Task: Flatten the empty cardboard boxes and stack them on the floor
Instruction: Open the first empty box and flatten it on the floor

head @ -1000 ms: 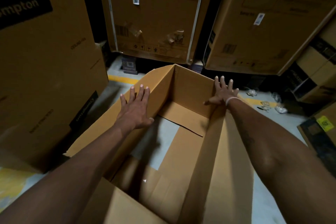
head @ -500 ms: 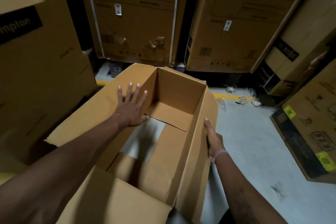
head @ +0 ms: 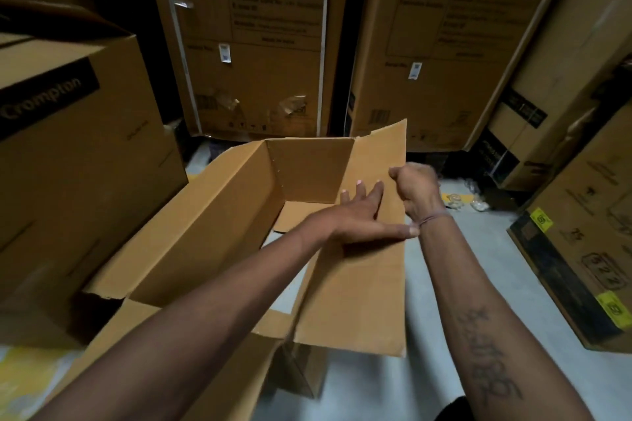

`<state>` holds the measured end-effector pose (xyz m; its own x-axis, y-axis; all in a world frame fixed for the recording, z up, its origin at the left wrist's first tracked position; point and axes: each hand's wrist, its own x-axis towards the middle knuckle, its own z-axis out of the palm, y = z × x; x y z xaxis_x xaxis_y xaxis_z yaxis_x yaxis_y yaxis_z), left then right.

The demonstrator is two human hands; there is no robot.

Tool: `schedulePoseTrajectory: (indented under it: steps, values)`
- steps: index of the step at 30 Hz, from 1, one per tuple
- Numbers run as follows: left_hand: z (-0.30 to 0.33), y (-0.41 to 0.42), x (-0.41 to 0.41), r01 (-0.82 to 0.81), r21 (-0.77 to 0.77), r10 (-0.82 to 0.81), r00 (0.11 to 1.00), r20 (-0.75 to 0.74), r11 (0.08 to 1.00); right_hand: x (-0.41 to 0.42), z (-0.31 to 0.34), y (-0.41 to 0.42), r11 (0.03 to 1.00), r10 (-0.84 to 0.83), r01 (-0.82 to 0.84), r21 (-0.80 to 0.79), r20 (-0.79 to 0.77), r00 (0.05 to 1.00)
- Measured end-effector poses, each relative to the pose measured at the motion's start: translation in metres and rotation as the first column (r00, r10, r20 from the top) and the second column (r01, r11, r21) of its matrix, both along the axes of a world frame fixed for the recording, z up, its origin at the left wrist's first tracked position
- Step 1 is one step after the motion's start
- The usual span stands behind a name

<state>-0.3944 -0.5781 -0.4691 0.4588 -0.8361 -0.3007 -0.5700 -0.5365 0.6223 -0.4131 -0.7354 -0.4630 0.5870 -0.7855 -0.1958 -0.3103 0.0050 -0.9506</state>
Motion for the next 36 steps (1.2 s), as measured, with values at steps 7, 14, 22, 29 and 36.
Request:
schedulePoseTrajectory:
  steps: [7,14,22,29,36]
  values:
    - [0.060,0.016,0.015,-0.165,-0.264,0.140,0.984,-0.112,0.950,0.034,0.088,0.014,0.967,0.048,-0.046,-0.252,0.004,0.999]
    - [0.055,0.053,0.066,-0.340,-0.396,0.257,0.934,-0.250,0.853,0.087,0.095,0.076,0.914,0.197,-0.197,-0.355,-0.037,0.980]
    - [-0.001,0.105,0.101,-0.451,0.097,0.415,0.872,0.259,0.887,0.104,-0.030,0.155,0.792,0.552,-0.585,0.174,0.204,0.808]
    - [-0.054,0.127,0.105,-0.371,0.147,0.264,0.841,0.472,0.917,0.068,-0.114,0.129,0.675,0.263,-0.535,-0.508,-0.511,0.818]
    - [-0.077,0.123,0.115,-0.323,0.105,0.205,0.785,0.585,0.940,0.021,-0.135,0.069,0.997,-0.013,-0.026,-0.070,-0.511,0.860]
